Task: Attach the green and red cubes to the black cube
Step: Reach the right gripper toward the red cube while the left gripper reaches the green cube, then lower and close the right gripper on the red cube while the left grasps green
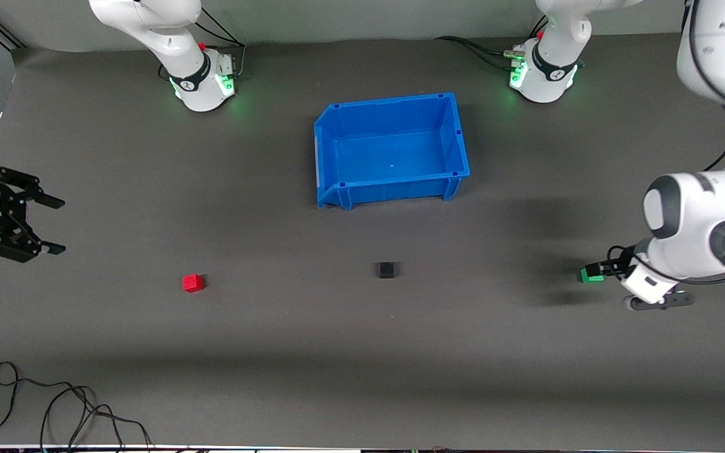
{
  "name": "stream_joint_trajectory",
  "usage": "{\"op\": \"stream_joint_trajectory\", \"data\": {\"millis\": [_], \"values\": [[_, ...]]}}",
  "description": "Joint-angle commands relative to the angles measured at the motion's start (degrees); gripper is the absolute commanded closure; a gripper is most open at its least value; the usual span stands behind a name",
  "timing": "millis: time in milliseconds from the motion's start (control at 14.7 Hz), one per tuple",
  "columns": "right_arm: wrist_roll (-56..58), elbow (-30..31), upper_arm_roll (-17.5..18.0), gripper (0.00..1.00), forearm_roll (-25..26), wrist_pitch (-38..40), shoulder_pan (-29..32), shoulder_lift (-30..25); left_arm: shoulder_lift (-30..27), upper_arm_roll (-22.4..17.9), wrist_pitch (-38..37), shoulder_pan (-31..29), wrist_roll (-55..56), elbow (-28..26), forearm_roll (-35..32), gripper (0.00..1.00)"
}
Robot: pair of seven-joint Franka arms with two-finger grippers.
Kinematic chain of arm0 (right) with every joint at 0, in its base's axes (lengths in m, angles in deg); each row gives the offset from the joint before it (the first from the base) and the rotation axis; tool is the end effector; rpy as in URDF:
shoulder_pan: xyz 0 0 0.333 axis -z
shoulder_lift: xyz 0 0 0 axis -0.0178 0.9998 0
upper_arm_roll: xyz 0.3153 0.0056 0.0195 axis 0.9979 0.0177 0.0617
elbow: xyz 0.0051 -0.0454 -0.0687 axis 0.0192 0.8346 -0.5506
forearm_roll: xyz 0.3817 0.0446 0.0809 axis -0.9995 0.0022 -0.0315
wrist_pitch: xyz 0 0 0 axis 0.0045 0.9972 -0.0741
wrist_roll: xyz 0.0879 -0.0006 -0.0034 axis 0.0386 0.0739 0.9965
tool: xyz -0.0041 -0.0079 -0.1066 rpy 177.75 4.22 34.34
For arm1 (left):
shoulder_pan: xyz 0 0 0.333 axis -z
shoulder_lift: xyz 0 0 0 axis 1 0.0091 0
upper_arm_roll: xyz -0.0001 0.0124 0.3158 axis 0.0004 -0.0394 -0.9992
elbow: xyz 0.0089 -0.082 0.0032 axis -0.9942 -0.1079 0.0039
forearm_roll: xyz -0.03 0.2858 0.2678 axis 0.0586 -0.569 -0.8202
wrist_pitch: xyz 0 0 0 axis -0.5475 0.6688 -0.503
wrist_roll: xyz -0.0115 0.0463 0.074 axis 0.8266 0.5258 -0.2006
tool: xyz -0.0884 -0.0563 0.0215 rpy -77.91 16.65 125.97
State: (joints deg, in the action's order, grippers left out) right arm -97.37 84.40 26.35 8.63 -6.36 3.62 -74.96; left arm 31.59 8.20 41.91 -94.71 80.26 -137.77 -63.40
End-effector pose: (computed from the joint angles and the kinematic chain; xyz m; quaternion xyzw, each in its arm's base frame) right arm 0.6116 -0.0611 0.5460 -0.7861 0.5936 0.1162 0.1269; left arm 0.6312 0.0322 0.2407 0.9964 0.0536 -0.0650 0.0005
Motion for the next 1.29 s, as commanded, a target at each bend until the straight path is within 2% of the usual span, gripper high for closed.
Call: {"op": "stream_joint_trajectory", "data": {"millis": [0, 136, 475, 883, 951, 1019, 1154, 1222], "values": [[-1.4, 1.1, -1.1, 0.00, -6.6, -0.6, 0.6, 4.3, 2.1, -0.4, 2.0, 1.0, -0.5, 0.1, -1.0, 0.25], [-0.7, 1.7, -1.7, 0.00, -10.3, -1.8, 0.7, 8.0, 3.6, -0.4, 4.1, 0.9, -1.9, 0.1, -1.1, 0.25], [7.1, 4.7, -1.3, 0.00, -13.5, -9.7, -0.3, 17.3, 5.6, -0.5, 7.2, 0.0, -5.5, 0.2, -1.1, 0.25], [16.7, 5.2, -1.0, 0.00, -16.6, -15.3, -1.4, 27.5, 6.3, -0.5, 8.4, 0.0, -5.6, 0.6, -1.1, 0.59], [17.6, 5.2, -0.9, 0.00, -16.6, -16.4, -1.8, 28.5, 6.3, -0.5, 8.4, 0.0, -6.0, 0.7, -1.1, 0.63], [18.2, 5.1, -0.9, 0.00, -16.7, -17.4, -2.1, 29.1, 6.3, -0.5, 8.3, 0.0, -6.3, 0.7, -1.1, 0.71], [18.4, 5.0, -0.9, 0.00, -17.2, -18.7, -2.2, 29.8, 6.3, -0.4, 7.6, 0.0, -5.0, 1.2, -1.0, 0.94], [18.4, 5.0, -0.9, 0.00, -17.5, -19.5, -2.2, 30.2, 6.2, -0.4, 7.4, 0.3, -4.8, 1.4, -0.3, 0.96]]}}
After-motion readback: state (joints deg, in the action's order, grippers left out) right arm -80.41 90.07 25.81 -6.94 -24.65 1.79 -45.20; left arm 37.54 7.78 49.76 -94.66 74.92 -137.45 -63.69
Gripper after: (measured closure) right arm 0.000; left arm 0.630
